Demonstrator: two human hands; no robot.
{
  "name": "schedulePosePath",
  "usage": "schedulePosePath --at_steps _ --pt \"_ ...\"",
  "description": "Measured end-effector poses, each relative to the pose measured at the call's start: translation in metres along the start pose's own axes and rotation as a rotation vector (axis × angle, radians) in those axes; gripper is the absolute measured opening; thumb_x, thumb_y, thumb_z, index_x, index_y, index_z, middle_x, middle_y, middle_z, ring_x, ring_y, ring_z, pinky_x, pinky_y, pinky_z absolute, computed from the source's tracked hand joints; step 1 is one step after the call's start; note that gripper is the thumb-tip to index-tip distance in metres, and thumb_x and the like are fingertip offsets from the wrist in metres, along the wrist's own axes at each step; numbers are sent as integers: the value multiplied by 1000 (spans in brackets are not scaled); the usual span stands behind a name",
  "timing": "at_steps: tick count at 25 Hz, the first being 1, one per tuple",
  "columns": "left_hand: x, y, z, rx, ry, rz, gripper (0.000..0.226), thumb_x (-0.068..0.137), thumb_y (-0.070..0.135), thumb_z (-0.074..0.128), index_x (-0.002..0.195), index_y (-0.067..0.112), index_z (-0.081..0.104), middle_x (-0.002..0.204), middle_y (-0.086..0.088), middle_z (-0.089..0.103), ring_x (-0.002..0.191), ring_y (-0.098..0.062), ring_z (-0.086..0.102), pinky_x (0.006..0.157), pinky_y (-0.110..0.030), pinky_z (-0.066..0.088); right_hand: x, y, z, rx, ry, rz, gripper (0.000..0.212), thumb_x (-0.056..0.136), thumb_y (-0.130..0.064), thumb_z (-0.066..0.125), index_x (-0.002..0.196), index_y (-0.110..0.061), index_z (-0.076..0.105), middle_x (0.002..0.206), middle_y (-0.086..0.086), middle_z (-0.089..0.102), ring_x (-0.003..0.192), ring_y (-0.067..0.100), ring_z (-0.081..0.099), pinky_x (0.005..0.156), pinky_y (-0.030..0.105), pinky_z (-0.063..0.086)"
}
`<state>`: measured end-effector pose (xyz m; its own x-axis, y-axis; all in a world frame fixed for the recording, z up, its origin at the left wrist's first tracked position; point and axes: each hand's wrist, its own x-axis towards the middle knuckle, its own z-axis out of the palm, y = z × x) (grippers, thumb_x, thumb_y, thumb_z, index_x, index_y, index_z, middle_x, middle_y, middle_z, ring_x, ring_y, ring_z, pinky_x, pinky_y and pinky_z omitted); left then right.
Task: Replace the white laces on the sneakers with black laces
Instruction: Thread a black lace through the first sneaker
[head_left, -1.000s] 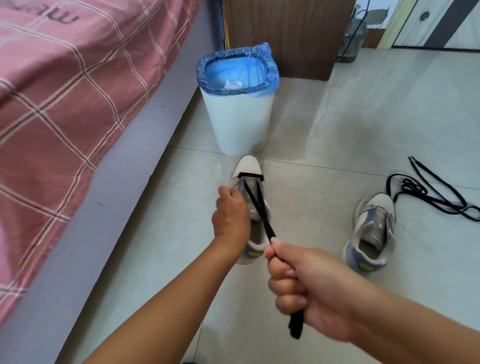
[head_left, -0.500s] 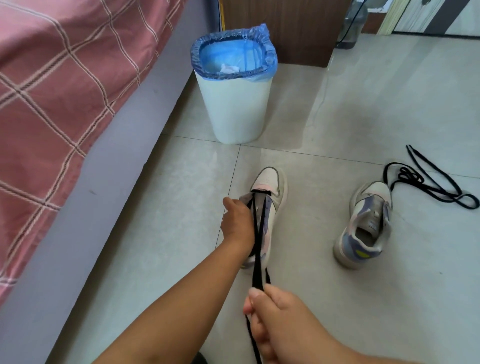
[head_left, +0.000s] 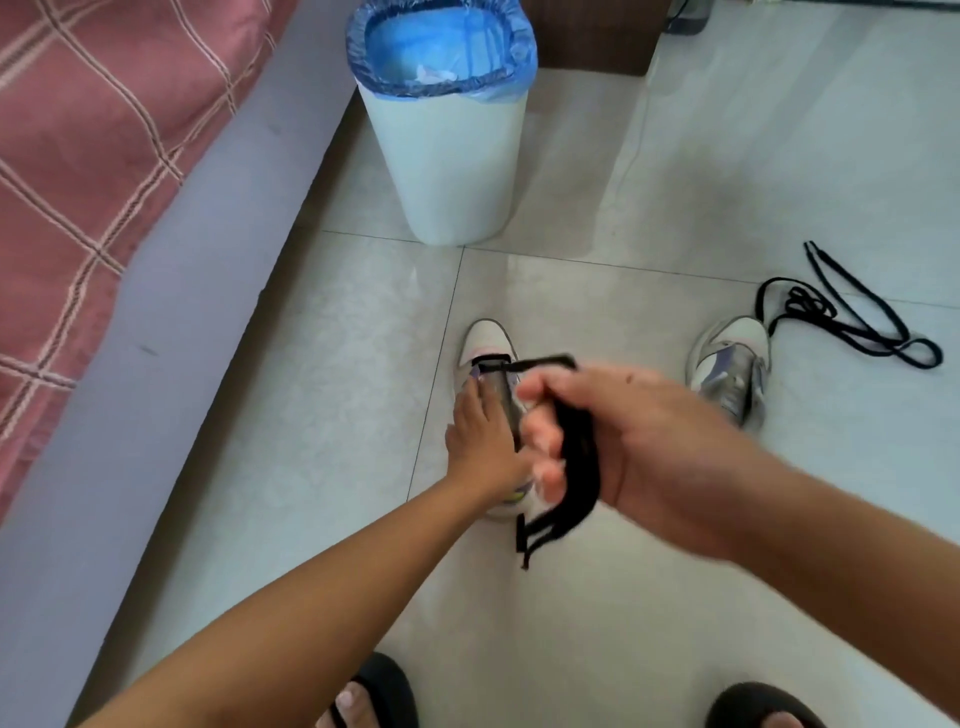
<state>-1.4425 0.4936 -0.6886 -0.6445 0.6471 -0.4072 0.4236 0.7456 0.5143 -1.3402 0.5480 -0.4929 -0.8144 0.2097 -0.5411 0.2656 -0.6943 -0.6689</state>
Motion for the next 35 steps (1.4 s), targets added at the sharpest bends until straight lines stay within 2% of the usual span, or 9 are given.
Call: schedulePosePath --at_steps 5,8,10,13,19,21,27,31,35 --pt "34 13 -17 48 -25 -31 86 87 45 58 149 10 11 156 -14 4 143 -28 8 117 -42 14 38 -61 -22 69 -16 -89 25 98 -11 35 89 -5 57 64 5 64 63 19 68 62 32 59" --pt "36 53 -76 -451 218 75 46 96 41 38 115 6 59 126 -14 54 114 -19 47 109 -41 30 57 -88 -28 103 -52 -112 22 98 -7 35 92 -4 56 69 8 68 71 21 71 73 37 59" --pt "18 82 -119 -938 -43 206 60 101 44 20 104 2 64 102 -16 67 97 -20 61 102 -40 42 69 -99 -27 119 -44 -128 22 99 -6 33 94 -3 54 70 9 68 71 21 71 73 38 58" --pt "-14 104 -151 -996 -444 306 53 100 41 24 101 3 60 86 -17 71 83 -29 70 78 -34 56 85 -116 -23 185 15 -157 25 102 -5 27 97 1 50 70 13 69 71 26 71 64 38 58" --pt "-40 106 -169 -1088 -499 241 21 98 14 42 95 2 59 84 -15 72 76 -27 71 73 -35 59 97 -138 -17 227 110 -134 37 103 -7 20 126 14 40 117 25 59 123 34 51 73 42 52" --pt "-42 107 -177 -1109 -469 226 22 99 14 42 99 0 59 86 -15 72 75 -26 71 71 -34 60 91 -129 -12 196 37 -76 40 103 -9 20 119 16 47 116 25 61 117 29 56 85 42 48" --pt "-55 124 -212 -1124 -403 294 25 98 16 42 98 0 61 84 -13 73 73 -23 72 67 -32 59 64 -146 1 218 -56 -135 38 101 -6 24 92 11 57 74 17 70 62 22 70 61 32 57" --pt "-63 162 -259 -1116 -313 384 23 99 13 42 96 1 61 75 -10 72 60 -17 69 63 -30 59 53 -180 21 -16 -101 -131 57 100 -13 19 61 -6 60 37 1 49 43 14 45 45 23 42" --pt "-67 198 -307 -1156 -261 389 21 99 12 43 100 -2 59 71 -10 70 57 -17 67 56 -30 58 31 -219 54 -218 -225 -156 68 96 -12 12 31 -18 30 26 -3 24 24 11 24 38 10 26"
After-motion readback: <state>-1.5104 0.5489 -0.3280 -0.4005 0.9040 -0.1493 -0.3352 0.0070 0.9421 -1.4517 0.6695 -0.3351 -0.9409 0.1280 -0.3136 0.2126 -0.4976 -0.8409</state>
